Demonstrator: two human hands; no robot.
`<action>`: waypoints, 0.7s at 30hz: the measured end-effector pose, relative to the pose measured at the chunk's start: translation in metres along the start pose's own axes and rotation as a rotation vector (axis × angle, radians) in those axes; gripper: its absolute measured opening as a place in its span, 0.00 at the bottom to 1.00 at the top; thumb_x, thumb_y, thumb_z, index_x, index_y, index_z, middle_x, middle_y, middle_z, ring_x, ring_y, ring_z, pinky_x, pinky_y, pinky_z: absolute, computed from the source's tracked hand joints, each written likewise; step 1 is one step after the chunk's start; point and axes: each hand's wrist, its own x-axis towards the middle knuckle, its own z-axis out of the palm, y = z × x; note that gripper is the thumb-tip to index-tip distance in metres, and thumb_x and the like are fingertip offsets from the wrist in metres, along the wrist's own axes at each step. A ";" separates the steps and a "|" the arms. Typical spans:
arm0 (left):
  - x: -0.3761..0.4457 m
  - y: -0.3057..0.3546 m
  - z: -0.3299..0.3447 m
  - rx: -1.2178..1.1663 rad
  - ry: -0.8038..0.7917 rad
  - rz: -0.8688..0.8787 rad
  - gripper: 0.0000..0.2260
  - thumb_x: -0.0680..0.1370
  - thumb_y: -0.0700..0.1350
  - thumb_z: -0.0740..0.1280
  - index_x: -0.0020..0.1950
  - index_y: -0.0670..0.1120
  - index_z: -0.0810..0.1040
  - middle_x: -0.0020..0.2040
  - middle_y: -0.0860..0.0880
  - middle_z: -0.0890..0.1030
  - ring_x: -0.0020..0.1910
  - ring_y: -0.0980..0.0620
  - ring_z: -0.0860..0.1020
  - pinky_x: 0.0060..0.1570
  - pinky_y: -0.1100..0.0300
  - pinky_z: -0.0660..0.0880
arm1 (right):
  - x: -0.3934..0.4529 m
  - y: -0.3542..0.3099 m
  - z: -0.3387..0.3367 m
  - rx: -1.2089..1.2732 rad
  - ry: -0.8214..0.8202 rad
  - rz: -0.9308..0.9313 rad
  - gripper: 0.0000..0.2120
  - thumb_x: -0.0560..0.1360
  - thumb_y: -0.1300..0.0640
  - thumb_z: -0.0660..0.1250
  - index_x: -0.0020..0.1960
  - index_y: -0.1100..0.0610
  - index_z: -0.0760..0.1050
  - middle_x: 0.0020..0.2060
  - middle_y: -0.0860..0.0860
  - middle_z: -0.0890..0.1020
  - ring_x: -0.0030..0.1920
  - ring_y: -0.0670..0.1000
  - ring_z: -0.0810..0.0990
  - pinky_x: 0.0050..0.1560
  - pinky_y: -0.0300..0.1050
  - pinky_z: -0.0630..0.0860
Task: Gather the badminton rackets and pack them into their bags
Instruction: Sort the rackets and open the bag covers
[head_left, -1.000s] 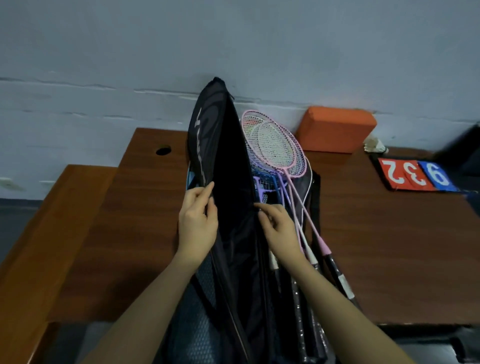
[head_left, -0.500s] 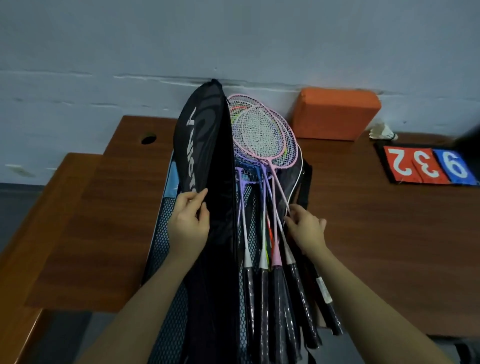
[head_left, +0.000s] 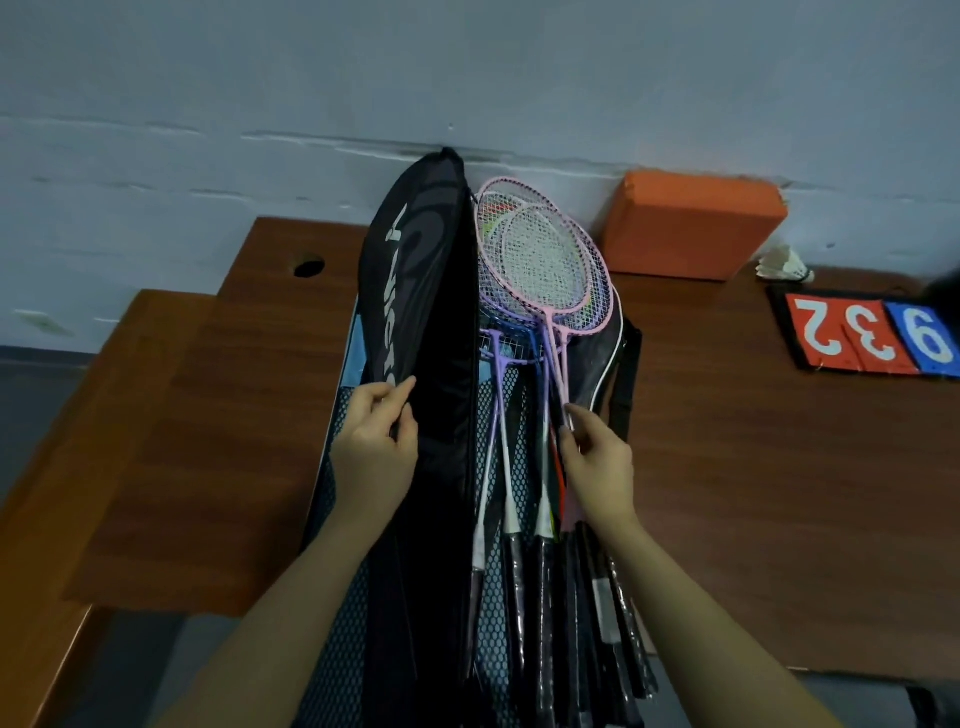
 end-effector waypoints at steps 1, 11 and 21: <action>0.000 0.000 0.001 -0.005 0.001 -0.004 0.15 0.74 0.32 0.66 0.60 0.40 0.78 0.47 0.44 0.77 0.39 0.60 0.69 0.40 0.70 0.67 | 0.000 -0.001 0.004 -0.009 0.011 -0.008 0.15 0.77 0.60 0.63 0.63 0.58 0.75 0.40 0.54 0.81 0.38 0.56 0.78 0.39 0.54 0.75; 0.004 -0.003 0.018 0.031 -0.079 -0.009 0.13 0.73 0.34 0.69 0.57 0.43 0.80 0.43 0.47 0.77 0.37 0.55 0.74 0.34 0.67 0.69 | 0.016 0.011 0.008 -0.152 -0.006 0.038 0.19 0.76 0.51 0.66 0.66 0.51 0.71 0.54 0.53 0.76 0.53 0.55 0.76 0.60 0.54 0.65; 0.026 -0.008 0.028 0.027 -0.074 0.068 0.14 0.72 0.34 0.70 0.57 0.42 0.80 0.41 0.47 0.78 0.32 0.55 0.72 0.32 0.67 0.68 | 0.051 0.010 0.017 -0.077 -0.051 0.048 0.23 0.77 0.60 0.64 0.71 0.57 0.65 0.64 0.58 0.74 0.61 0.58 0.74 0.63 0.56 0.71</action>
